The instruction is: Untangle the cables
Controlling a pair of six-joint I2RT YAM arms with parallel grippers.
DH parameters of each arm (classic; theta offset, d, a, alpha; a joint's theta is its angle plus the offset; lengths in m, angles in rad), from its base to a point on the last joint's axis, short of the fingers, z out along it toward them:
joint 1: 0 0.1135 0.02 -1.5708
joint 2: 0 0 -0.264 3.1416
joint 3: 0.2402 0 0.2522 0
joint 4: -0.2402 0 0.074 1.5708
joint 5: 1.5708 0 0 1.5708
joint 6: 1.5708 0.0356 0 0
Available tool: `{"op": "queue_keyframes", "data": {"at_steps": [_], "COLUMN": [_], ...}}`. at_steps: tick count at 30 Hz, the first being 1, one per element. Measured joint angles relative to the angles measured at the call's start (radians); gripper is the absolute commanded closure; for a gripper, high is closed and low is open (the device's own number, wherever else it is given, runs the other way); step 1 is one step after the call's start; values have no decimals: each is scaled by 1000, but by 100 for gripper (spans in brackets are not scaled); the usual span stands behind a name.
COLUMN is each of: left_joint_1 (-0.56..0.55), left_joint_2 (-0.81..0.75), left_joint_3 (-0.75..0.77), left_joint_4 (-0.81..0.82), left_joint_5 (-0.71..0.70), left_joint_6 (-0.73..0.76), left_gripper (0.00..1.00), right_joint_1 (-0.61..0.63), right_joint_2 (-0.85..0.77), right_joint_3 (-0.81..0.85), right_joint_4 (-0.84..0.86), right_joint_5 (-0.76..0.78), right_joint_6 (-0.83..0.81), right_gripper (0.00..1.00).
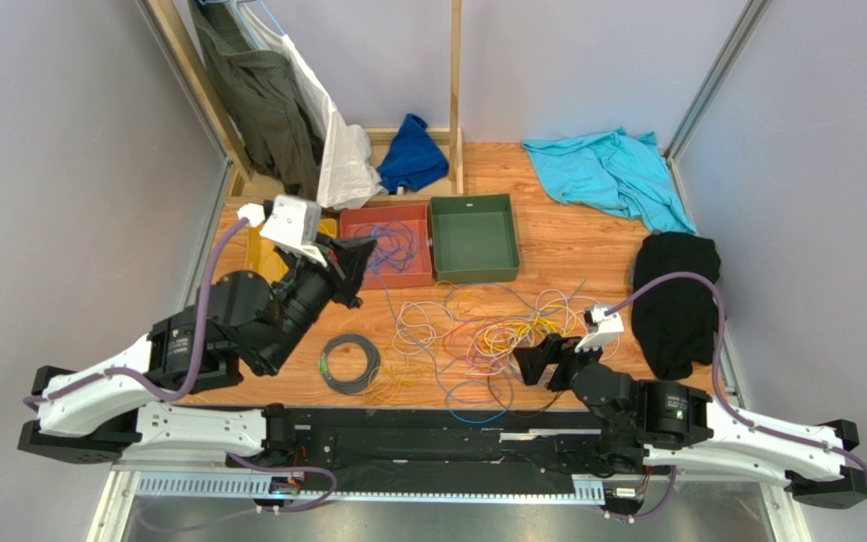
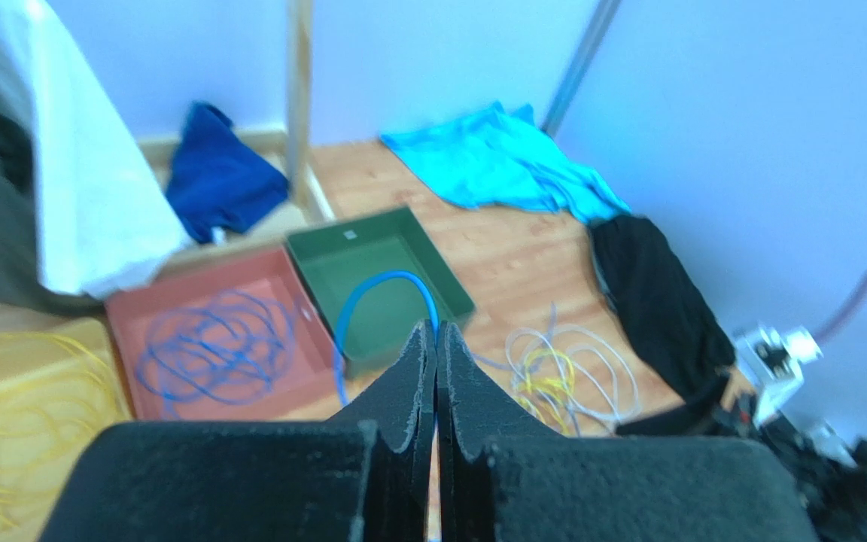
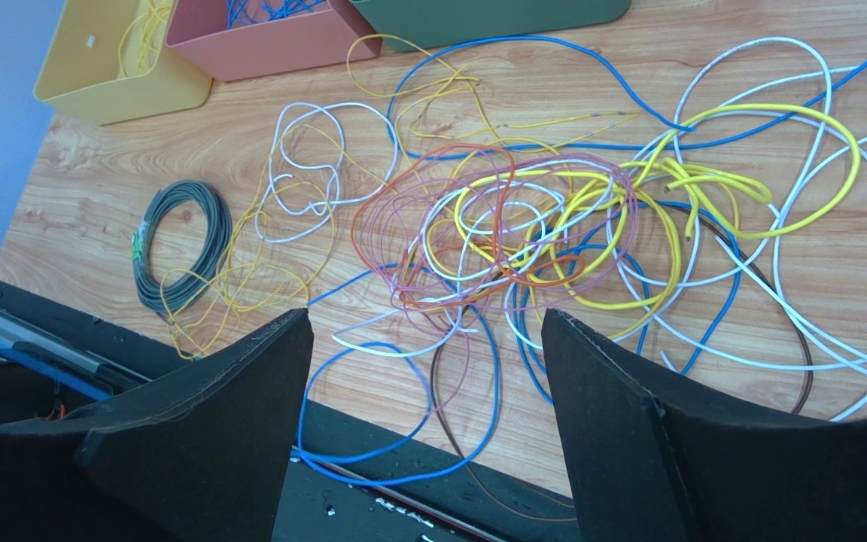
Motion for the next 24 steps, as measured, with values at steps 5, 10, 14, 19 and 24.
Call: {"op": "queue_keyframes", "data": {"at_steps": [5, 10, 14, 19, 24], "left_joint_1": [72, 121, 127, 127, 129], "left_joint_2": [91, 222, 354, 471, 537], "left_joint_3": [169, 371, 613, 895, 1064], "left_joint_4": [-27, -60, -101, -164, -206], "left_joint_5": [17, 42, 68, 104, 124], "left_joint_6": [92, 185, 268, 319, 361], "left_gripper": [100, 100, 100, 100, 100], "right_joint_1": [0, 0, 0, 0, 0], "right_joint_2": [-19, -26, -23, 36, 169], "right_joint_3": [0, -10, -42, -82, -82], "right_joint_4": [0, 8, 45, 173, 339], "right_joint_5": [-6, -19, -40, -89, -151], "right_joint_6": [-14, -26, -59, -140, -227], "right_gripper": [21, 22, 21, 21, 20]}}
